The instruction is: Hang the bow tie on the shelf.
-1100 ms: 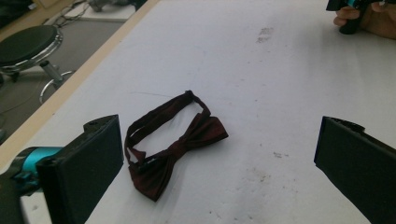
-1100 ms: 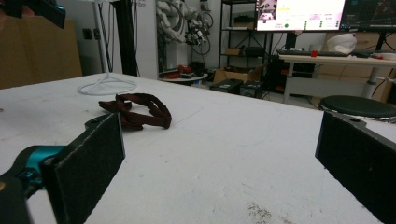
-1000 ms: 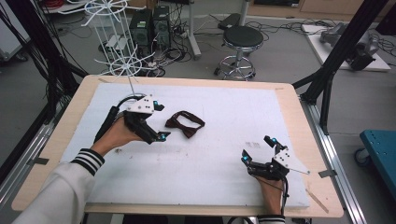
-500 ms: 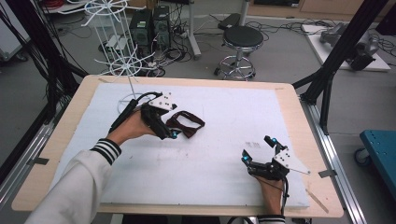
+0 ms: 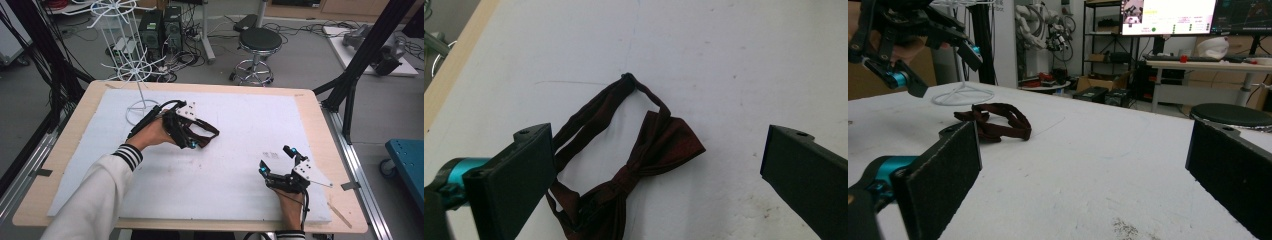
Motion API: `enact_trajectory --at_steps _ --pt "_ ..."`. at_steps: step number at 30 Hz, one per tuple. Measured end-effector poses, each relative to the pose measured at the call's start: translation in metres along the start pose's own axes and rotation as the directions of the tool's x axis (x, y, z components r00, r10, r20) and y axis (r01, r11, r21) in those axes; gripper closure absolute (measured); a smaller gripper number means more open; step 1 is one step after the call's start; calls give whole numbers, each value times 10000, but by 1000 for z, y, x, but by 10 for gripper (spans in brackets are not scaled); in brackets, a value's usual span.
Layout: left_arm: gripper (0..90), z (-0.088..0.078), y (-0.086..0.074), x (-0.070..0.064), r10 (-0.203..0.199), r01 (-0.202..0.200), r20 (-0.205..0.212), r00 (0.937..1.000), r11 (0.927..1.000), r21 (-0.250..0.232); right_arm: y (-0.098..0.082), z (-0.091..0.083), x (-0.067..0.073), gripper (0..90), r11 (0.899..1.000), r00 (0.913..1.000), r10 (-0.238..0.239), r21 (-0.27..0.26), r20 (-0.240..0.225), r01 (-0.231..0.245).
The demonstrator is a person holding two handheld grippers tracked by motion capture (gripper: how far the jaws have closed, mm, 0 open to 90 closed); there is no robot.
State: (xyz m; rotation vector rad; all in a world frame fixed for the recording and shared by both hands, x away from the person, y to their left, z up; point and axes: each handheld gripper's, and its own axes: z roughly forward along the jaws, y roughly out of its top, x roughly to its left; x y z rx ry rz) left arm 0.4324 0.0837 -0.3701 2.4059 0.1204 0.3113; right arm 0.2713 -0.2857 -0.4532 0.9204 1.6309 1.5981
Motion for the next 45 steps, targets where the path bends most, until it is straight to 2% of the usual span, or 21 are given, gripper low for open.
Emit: enact_trajectory --at_steps 5,9,10,12,13,18,27,29,32,35,38,41,45 --pt "17 11 -1 6 -101 102 -27 9999 9998 197 0 0 0 7 10000 10000 9 7 6 -9" --pt "17 20 -4 10 -134 129 74 9999 9981 601 0 0 0 7 10000 10000 13 17 -3 -12" --pt "17 23 -7 10 -299 295 47 9995 9975 647 0 0 -1 6 10000 10000 -16 -17 -7 15" --pt "17 25 -9 13 -223 216 58 9997 9947 1003 0 0 0 7 10000 10000 24 -2 -13 -24" --pt "17 27 -11 14 -293 285 57 9996 9941 1049 0 0 -1 6 10000 10000 -15 -19 -8 15" --pt "24 31 -11 14 -56 56 -4 10000 9924 1233 0 0 0 7 10000 10000 -1 7 -3 1" --pt "29 43 -15 13 -131 68 365 9992 9857 1685 0 0 0 7 10000 10000 -20 30 -16 20" --pt "31 44 -16 15 -172 78 480 9987 9819 1893 0 0 0 7 10000 10000 -38 31 -10 38" --pt "124 46 -17 15 -110 -33 718 9974 9807 1955 0 0 0 7 10000 10000 -69 38 -24 69" --pt "124 48 -18 15 -111 -42 732 9973 9786 2057 0 0 0 7 10000 10000 -43 32 -11 43" --pt "159 49 -18 15 22 -185 704 9975 9726 2316 0 0 0 7 10000 10000 -84 12 -22 84" --pt "316 49 -17 14 319 -401 360 9988 9661 2551 0 0 0 7 10000 10000 -43 32 -9 43" --pt "348 49 -16 15 142 -212 270 9995 9604 2779 0 0 0 7 10000 10000 -63 41 -16 63"
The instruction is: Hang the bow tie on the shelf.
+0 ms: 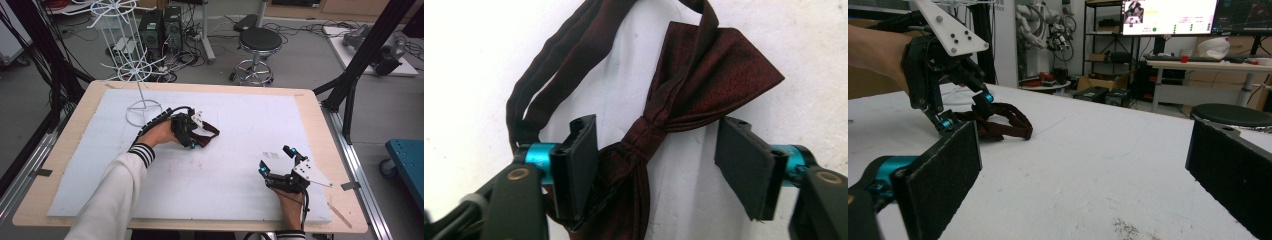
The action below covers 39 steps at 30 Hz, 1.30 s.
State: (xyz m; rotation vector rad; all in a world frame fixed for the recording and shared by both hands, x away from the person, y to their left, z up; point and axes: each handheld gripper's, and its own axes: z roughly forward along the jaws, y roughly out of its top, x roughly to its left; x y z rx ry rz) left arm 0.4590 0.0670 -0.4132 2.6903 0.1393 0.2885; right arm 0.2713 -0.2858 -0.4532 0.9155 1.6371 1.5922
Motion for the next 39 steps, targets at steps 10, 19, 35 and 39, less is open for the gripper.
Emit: enact_trajectory --at_steps 10,19,35,39 --pt "663 -2 4 0 154 -115 -642 9978 9981 599 0 0 0 7 10000 10000 22 -36 -2 -22" --pt "764 -4 6 -4 -196 247 -702 9973 9970 733 0 0 0 7 10000 10000 18 -36 -2 -18" --pt "770 -33 4 -21 -1211 1180 -751 9898 9920 -449 0 0 0 7 10000 10000 -8 -14 0 8" --pt "770 -48 -3 -25 -1680 1583 -743 9830 9800 -1206 0 0 0 7 10000 10000 -29 -38 4 29"
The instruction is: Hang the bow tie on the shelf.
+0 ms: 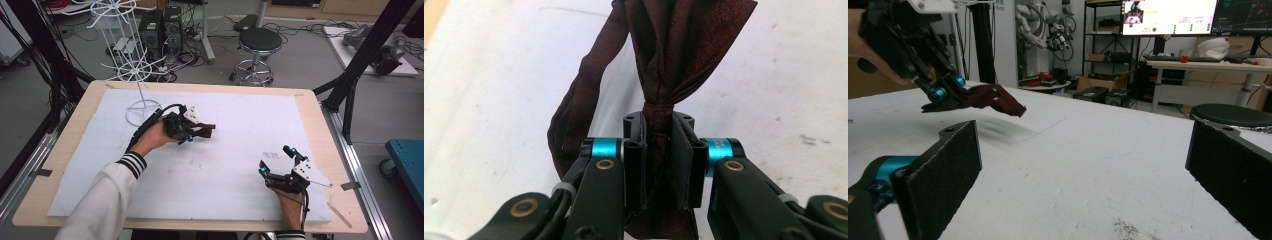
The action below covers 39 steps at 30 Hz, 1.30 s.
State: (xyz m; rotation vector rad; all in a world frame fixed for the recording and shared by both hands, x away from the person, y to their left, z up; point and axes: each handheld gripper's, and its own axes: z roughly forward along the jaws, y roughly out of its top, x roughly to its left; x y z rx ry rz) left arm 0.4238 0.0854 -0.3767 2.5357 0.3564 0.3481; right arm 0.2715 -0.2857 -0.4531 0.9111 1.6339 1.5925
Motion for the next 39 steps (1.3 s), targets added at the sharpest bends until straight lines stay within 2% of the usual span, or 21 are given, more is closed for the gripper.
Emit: enact_trajectory --at_steps 2,5,12,21,24,28,31,32,36,37,39 --pt "770 -6 -1 0 -45 45 -116 9999 10000 -26 0 0 0 7 10000 10000 8 -2 6 -8" --pt "770 -18 -4 -2 -353 343 -151 9993 9975 -611 0 0 0 7 10000 10000 2 9 9 -2" --pt "770 -40 -15 -6 -704 641 -530 9961 9916 -1126 0 0 1 7 10000 10000 -28 5 4 28" --pt "770 -68 -36 -7 -1480 1263 -989 9840 9720 -1982 0 0 1 7 10000 10000 -26 1 7 26" --pt "770 -79 -45 -10 -1639 1319 -1200 9792 9623 -2377 0 0 1 7 10000 10000 -26 1 8 26" --pt "770 -92 -59 -15 -1737 1311 -1403 9748 9539 -2701 0 0 1 7 10000 10000 -19 6 7 19" --pt "770 -101 -70 -16 -1946 1447 -1559 9684 9478 -2841 0 0 0 7 10000 10000 -30 24 10 30" --pt "770 -105 -75 -17 -2080 1519 -1694 9633 9435 -2945 0 0 0 7 10000 10000 -31 -4 9 31" --pt "770 -119 -88 -15 -2412 1690 -1937 9510 9296 -3276 0 0 0 7 10000 10000 -30 0 13 30" --pt "770 -121 -91 -15 -2550 1787 -1922 9476 9224 -3425 0 0 0 7 10000 10000 -13 27 -2 13" --pt "771 -127 -96 -14 -2686 1877 -1983 9426 9175 -3506 0 0 0 7 10000 10000 -34 -2 10 34"
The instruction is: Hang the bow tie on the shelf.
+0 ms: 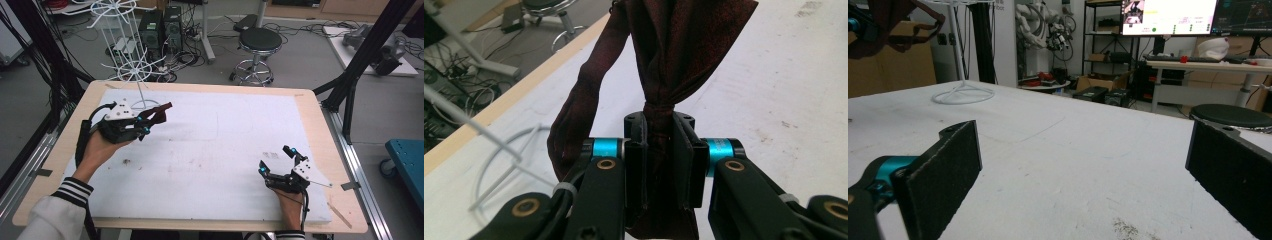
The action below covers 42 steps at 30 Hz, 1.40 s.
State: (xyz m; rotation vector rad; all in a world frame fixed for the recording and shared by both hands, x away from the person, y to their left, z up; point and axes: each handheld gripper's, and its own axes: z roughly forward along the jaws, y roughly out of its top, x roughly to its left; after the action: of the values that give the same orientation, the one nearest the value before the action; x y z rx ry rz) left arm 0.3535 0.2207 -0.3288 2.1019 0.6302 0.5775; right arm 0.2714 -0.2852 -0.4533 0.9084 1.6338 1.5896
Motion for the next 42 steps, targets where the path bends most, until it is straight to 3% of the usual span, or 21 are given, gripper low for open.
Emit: enact_trajectory --at_steps 17,25,30,34,38,42 --pt "772 -39 -19 18 -703 670 -636 9955 9964 -524 0 0 0 7 10000 10000 21 32 0 -21" --pt "772 -51 -26 24 -995 921 -1021 9898 9929 -753 0 0 0 7 10000 10000 -11 31 4 11" --pt "773 -55 -33 26 -1105 1031 -1211 9865 9925 -657 0 0 0 7 10000 10000 -8 31 6 8" --pt "773 -59 -39 31 -1409 1309 -1510 9784 9886 -745 0 0 1 7 10000 10000 2 35 7 -2" --pt "773 -64 -47 36 -1977 1837 -1668 9660 9783 -959 0 0 0 7 10000 10000 -18 30 3 17" --pt "773 -68 -52 40 -2247 2084 -1985 9540 9729 -996 0 0 0 7 10000 10000 -39 22 7 39"
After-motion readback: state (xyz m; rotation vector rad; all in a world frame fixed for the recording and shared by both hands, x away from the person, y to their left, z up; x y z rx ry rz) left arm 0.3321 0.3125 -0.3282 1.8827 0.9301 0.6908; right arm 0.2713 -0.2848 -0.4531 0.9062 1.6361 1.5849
